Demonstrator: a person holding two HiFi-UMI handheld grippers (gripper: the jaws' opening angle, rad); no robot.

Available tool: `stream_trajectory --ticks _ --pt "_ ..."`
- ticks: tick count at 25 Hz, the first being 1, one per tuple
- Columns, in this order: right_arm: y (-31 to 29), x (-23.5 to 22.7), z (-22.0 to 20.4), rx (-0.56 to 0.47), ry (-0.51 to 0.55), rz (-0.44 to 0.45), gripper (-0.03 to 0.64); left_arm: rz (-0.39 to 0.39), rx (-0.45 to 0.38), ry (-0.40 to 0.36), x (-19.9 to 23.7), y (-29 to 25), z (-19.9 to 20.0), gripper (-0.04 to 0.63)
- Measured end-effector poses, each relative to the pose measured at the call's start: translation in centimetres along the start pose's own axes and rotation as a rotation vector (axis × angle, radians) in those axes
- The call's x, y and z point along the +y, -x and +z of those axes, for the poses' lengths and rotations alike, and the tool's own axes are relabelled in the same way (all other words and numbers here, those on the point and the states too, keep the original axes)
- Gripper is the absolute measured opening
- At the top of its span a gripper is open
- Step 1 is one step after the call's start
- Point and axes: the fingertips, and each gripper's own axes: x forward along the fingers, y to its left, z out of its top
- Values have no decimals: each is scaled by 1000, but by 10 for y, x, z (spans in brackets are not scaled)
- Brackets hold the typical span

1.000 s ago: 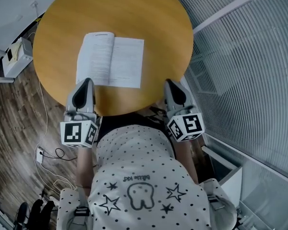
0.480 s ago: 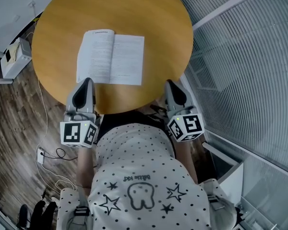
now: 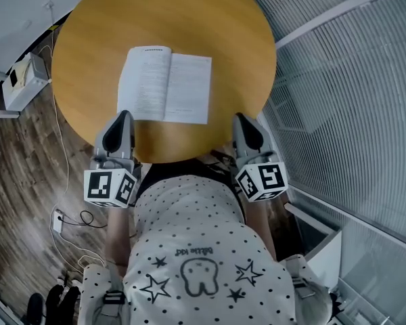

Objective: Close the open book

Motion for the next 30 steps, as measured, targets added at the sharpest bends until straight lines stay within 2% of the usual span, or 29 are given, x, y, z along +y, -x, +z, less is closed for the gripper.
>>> stream_trajectory --ticks 5,19,30 --pt "1 2 1 8 2 -11 5 5 8 60 6 3 -3 11" --pt "-7 12 -10 48 7 27 5 64 49 124 22 19 -26 11" --pt "-14 16 -22 81 12 47 5 43 19 203 23 21 -39 12"
